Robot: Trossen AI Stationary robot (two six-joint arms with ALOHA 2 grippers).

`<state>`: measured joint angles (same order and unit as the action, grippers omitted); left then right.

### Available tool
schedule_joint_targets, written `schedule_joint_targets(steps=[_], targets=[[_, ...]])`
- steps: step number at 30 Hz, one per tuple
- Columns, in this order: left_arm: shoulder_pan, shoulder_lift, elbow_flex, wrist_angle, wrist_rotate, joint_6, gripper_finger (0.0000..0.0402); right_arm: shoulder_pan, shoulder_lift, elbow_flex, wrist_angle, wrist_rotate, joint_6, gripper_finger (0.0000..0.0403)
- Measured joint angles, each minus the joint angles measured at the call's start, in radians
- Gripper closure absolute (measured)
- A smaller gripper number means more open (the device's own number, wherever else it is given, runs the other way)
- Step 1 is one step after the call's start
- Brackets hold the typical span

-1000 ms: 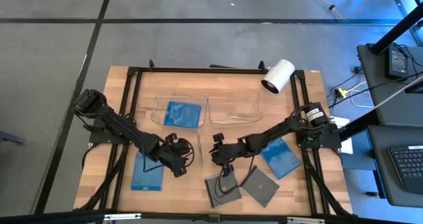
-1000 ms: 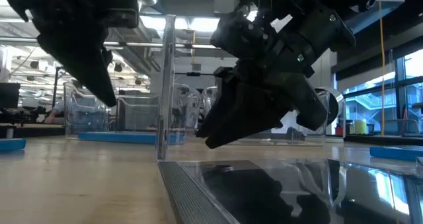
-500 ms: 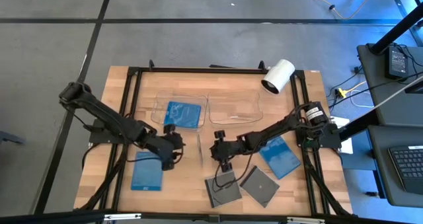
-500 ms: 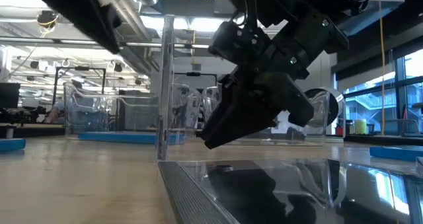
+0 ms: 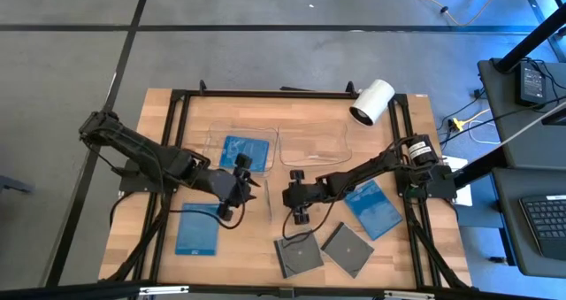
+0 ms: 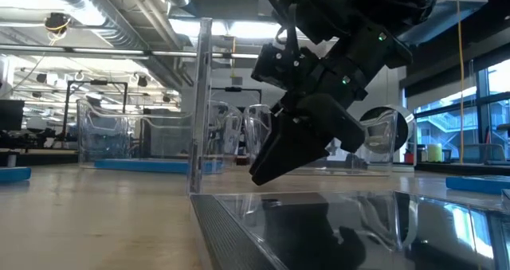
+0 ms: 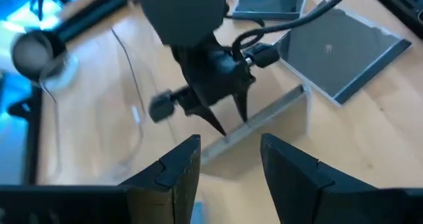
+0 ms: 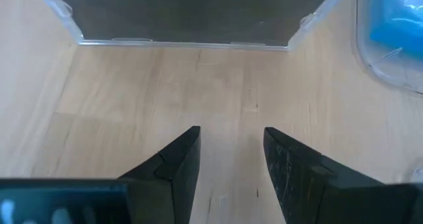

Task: Pick & place jewel cases by type
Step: Put the left black CD case into the right transparent bin

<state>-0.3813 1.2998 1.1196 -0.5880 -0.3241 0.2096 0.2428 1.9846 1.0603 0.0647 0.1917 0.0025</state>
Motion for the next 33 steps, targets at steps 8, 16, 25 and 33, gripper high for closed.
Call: schedule_joint_targets(steps=[8, 16, 25, 33], targets=[[0.033, 0.007, 0.043, 0.021, -0.07, 0.061, 0.0245, -0.005, 0.0, 0.001, -0.03, -0.001, 0.053, 0.0233], [0.028, 0.007, 0.043, 0.127, -0.075, 0.049, 0.0245, -0.005, -0.001, 0.002, -0.049, 0.0, 0.069, 0.0233], [0.023, 0.007, 0.034, 0.113, -0.067, 0.049, 0.023, -0.005, -0.001, 0.001, -0.044, 0.0, 0.071, 0.0233], [0.018, 0.012, 0.034, 0.112, -0.052, -0.032, 0.0166, -0.007, 0.001, -0.001, -0.005, -0.001, 0.099, 0.0233]])
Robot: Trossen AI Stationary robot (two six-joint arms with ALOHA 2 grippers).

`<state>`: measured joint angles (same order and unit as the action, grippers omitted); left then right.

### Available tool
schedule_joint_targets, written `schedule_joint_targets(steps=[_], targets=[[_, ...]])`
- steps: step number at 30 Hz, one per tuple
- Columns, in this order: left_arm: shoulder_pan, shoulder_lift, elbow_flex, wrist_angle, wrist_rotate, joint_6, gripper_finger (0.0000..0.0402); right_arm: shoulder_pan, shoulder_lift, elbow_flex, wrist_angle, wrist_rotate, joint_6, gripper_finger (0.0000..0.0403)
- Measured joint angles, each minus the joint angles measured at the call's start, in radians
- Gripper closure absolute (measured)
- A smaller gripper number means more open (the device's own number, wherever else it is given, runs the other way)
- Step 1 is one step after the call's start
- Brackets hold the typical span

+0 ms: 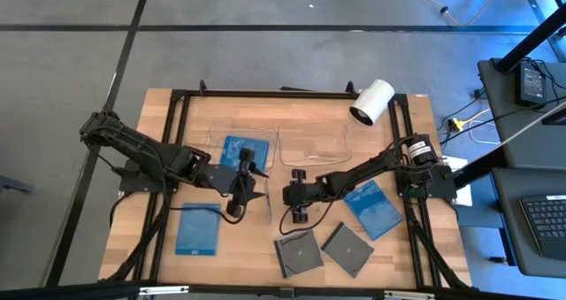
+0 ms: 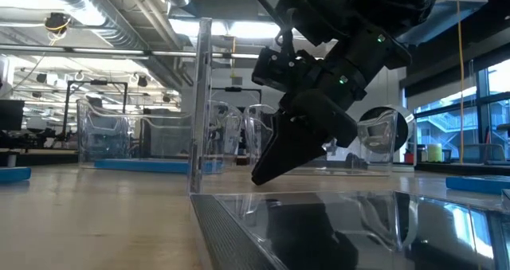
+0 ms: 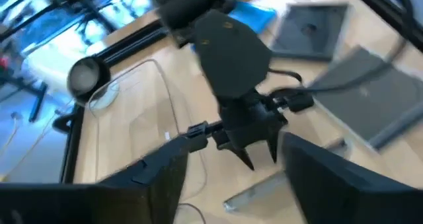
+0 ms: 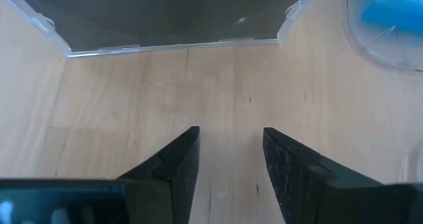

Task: Pick & place jewel cases by type
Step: Put the left black CD case into the right transparent bin

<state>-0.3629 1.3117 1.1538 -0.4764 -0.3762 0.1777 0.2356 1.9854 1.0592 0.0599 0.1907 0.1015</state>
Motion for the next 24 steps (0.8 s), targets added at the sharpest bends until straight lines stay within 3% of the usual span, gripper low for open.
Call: schedule_joint_targets(steps=[3, 6, 17, 24], targets=[[-0.016, 0.0, 0.0, 0.01, 0.013, -0.09, 0.0158, 0.0, 0.0, 0.0, 0.0, 0.0, -0.002, 0.0233], [-0.016, 0.0, 0.0, -0.001, 0.037, -0.068, 0.0159, 0.0, 0.0, 0.0, -0.003, 0.0, -0.006, 0.0233], [0.093, 0.007, 0.001, -0.031, 0.351, 0.153, 0.0192, 0.0, 0.0, 0.0, -0.004, 0.001, -0.024, 0.0233], [0.182, 0.052, 0.044, -0.122, 0.456, 0.376, 0.0208, -0.01, 0.0, 0.0, 0.006, 0.001, 0.055, 0.0233]])
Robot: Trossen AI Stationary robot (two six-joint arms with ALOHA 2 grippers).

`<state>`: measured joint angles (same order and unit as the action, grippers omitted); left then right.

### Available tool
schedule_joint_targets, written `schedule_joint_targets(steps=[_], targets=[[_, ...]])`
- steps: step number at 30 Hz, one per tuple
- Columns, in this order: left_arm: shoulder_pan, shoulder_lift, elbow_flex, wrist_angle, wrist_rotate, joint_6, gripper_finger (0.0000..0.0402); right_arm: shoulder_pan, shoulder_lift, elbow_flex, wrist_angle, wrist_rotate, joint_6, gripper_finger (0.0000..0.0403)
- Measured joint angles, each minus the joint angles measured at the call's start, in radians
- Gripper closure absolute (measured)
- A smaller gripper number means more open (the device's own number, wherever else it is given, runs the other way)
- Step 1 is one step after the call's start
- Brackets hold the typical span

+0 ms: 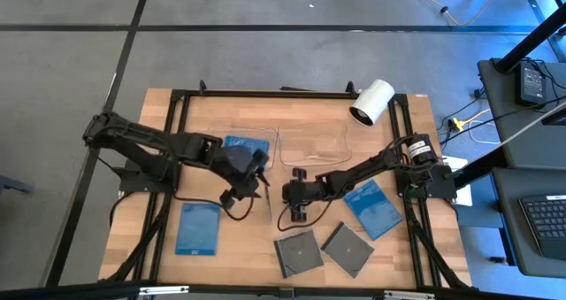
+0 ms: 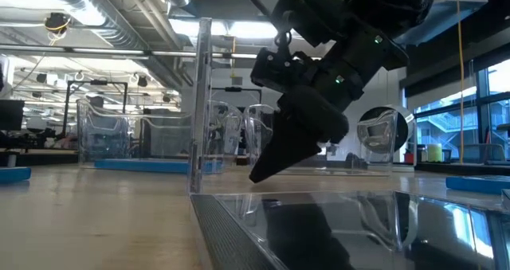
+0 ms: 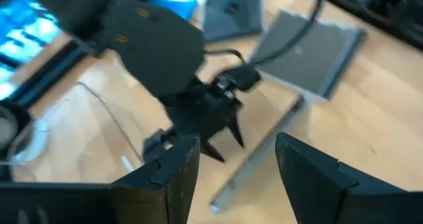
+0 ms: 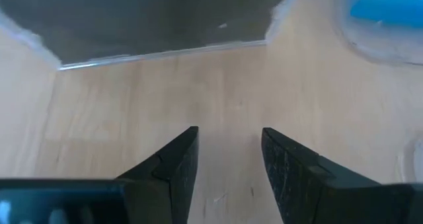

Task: Pick & place jewel cases by type
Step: Put the left black CD case into the right transparent bin

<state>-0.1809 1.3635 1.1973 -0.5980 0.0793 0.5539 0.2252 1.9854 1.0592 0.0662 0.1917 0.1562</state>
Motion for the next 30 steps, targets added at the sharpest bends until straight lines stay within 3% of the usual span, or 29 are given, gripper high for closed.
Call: schedule_joint_targets(steps=[6, 17, 30], targets=[[0.03, 0.074, 0.08, -0.095, 0.071, 0.154, 0.0223, -0.014, 0.0, 0.0, -0.003, 0.0, 0.023, 0.0233], [0.04, 0.255, 0.228, -0.244, 0.072, 0.288, 0.0254, -0.032, 0.0, 0.0, -0.006, 0.0, 0.071, 0.0233], [0.039, 0.287, 0.236, -0.283, 0.071, 0.268, 0.0276, -0.032, 0.0, 0.001, -0.031, 0.001, 0.071, 0.0233]])
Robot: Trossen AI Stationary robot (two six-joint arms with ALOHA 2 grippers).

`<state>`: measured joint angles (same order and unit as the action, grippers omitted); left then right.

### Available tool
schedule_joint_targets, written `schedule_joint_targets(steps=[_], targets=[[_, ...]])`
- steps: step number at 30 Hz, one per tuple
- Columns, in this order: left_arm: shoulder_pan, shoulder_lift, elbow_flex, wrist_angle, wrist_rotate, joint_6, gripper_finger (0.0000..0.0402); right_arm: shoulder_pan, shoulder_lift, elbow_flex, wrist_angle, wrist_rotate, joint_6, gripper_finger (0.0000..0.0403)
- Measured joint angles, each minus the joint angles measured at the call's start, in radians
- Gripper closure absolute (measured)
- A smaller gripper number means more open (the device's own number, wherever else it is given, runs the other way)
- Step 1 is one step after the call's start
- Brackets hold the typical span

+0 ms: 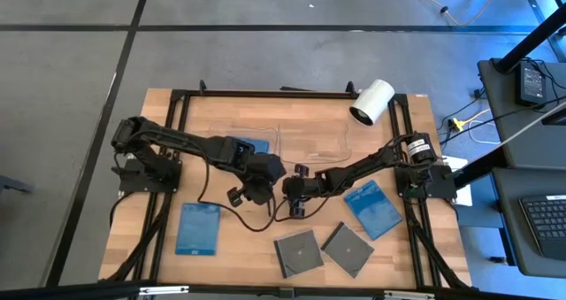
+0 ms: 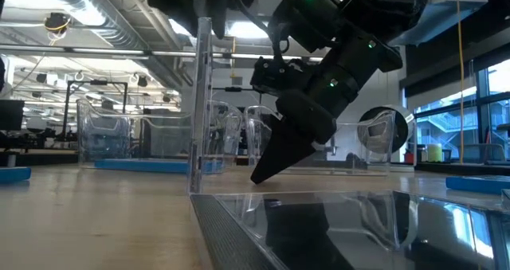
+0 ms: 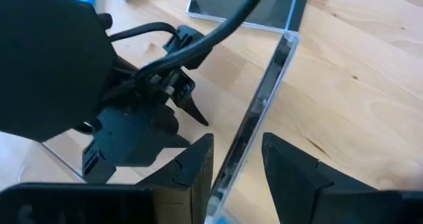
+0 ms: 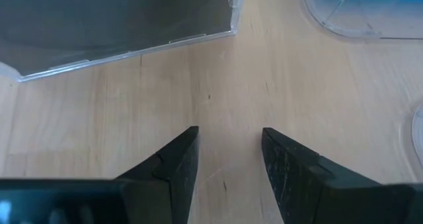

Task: Pick & place jewel cases by type
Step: Put the left black CD case into the right transparent bin

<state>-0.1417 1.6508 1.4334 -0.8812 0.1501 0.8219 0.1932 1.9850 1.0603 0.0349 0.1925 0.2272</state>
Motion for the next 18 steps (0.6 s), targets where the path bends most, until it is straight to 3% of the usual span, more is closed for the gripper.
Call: schedule_joint_targets(steps=[18], targets=[[-0.002, 0.0, 0.0, 0.047, -0.028, -0.18, 0.0276, 0.0, 0.0, 0.0, -0.002, 0.0, 0.002, 0.0233]])
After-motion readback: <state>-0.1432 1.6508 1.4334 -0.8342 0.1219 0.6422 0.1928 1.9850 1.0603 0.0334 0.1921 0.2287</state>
